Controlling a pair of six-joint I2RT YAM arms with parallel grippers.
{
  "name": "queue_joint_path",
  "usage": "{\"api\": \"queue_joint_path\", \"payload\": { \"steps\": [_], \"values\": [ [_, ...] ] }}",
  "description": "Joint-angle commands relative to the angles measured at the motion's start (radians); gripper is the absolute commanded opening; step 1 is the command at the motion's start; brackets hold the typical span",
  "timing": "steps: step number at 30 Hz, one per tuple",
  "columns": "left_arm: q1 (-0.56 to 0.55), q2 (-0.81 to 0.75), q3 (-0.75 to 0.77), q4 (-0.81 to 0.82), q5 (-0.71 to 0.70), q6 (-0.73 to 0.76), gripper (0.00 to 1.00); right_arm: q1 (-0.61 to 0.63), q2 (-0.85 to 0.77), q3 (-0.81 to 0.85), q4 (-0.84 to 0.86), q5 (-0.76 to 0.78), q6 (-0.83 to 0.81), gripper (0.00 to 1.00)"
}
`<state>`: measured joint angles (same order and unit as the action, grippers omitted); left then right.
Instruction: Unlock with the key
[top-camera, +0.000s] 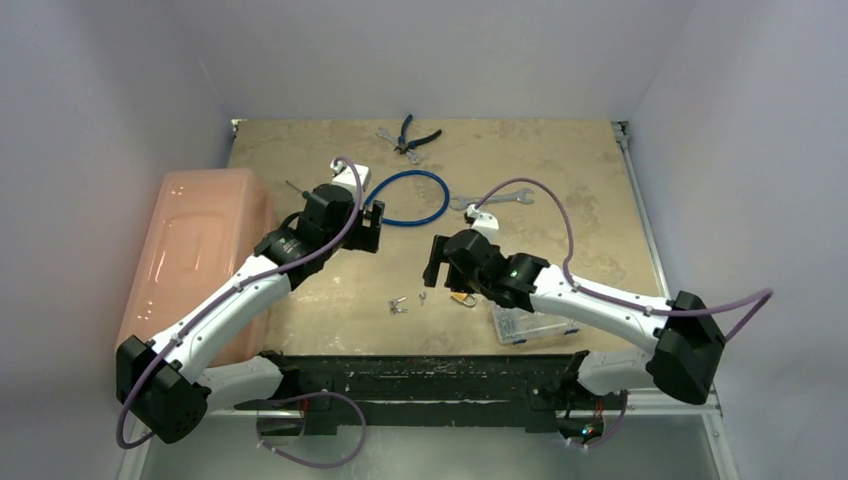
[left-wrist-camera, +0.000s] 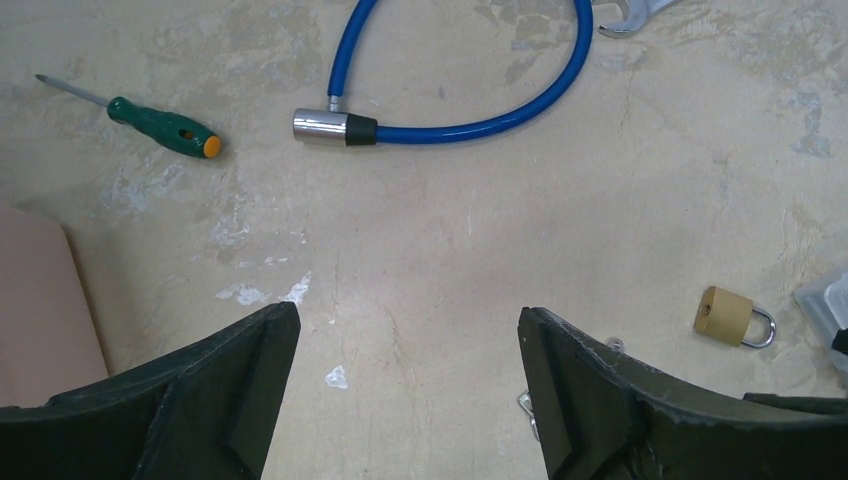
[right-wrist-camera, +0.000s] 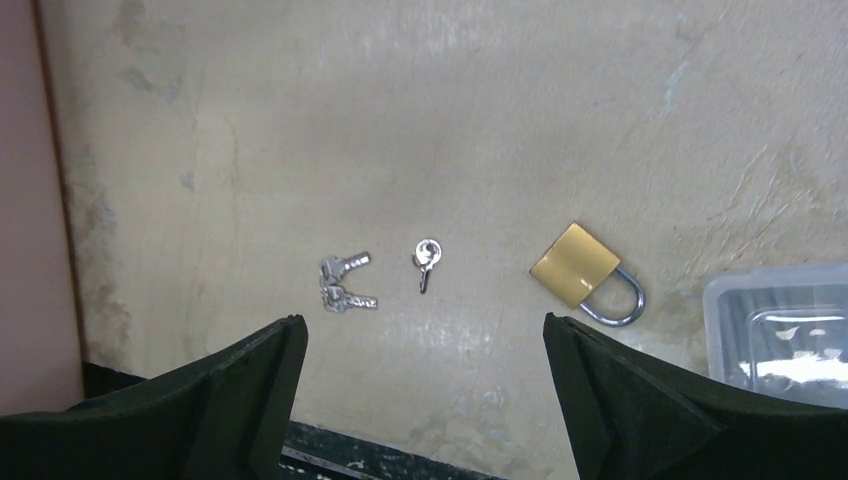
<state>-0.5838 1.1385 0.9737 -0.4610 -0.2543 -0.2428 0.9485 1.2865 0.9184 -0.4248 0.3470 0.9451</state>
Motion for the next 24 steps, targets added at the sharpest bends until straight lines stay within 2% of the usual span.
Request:
{"api": "queue_joint_path", "payload": {
  "steps": [1, 12, 24],
  "values": [
    [0.002, -0.029, 0.010, 0.002, -0.039, 0.004, 0.86, 0.055, 0.051, 0.039, -0.021, 0.060, 0.067, 0.99],
    [0.001, -0.033, 0.008, -0.004, -0.060, -0.002, 0.86, 0.091, 0.168, -0.039, 0.160, -0.065, 0.036, 0.99],
    [0.002, -0.040, 0.008, -0.007, -0.071, -0.004, 0.86, 0.091, 0.244, -0.101, 0.230, -0.095, 0.042, 0.99]
  ]
}}
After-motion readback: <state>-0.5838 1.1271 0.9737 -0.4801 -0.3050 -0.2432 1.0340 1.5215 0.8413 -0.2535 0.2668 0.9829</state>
